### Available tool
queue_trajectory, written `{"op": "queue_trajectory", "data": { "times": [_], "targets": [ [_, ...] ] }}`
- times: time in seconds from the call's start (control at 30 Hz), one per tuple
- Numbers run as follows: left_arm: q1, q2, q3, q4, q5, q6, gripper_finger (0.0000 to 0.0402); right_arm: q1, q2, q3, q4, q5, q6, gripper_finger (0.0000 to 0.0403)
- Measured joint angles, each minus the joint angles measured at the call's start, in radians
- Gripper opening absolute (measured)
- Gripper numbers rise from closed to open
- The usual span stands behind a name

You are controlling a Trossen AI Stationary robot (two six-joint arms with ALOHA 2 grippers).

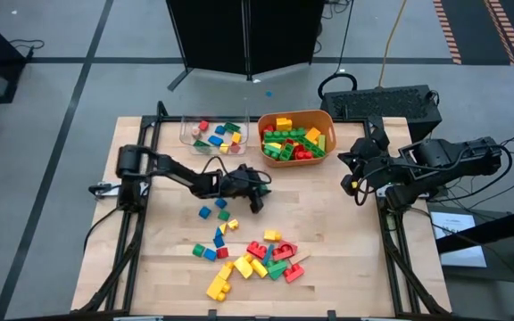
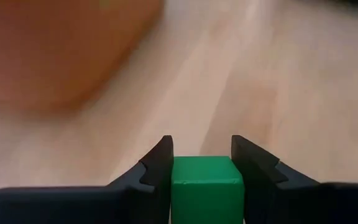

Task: Sort blocks by size
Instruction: Put the small green block into the transparent bin, then put the small blue game piece into the transparent bin

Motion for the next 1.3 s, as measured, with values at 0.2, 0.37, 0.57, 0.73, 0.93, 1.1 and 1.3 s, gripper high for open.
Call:
{"op": "queue_trajectory", "data": {
  "times": [0.2,0.37,0.57,0.73,0.93,1.1,1.3],
  "targets": [
    [0.008,-0.18,0.044,-0.132,-0.027,-0.011,0.0122,0.0,0.0,0.0,0.0,0.0,-0.013,0.0004],
    [0.05,-0.394,0.078,-0.309,-0.217,0.006,0.0122,0.0,0.0,0.0,0.001,0.026,-0.026,0.0004],
    [0.181,-0.557,0.08,-0.52,-0.489,0.107,0.0122,0.0,0.0,0.0,0.005,0.097,-0.042,0.0004],
    [0.332,-0.545,0.064,-0.658,-0.389,0.1,0.0122,0.0,0.0,0.0,0.009,0.106,-0.045,0.0004],
    [0.44,-0.519,0.054,-0.671,-0.347,0.204,0.0165,0.0,0.0,0.0,0.017,0.106,-0.023,0.0004],
    [0.464,-0.52,0.056,-0.686,-0.343,0.209,0.0313,-0.001,0.0,0.0,0.017,0.106,-0.011,0.0004],
    [0.433,-0.52,0.082,-0.779,-0.203,0.161,0.037,-0.001,0.0,0.0,0.017,0.106,-0.012,0.0004]
  ]
}}
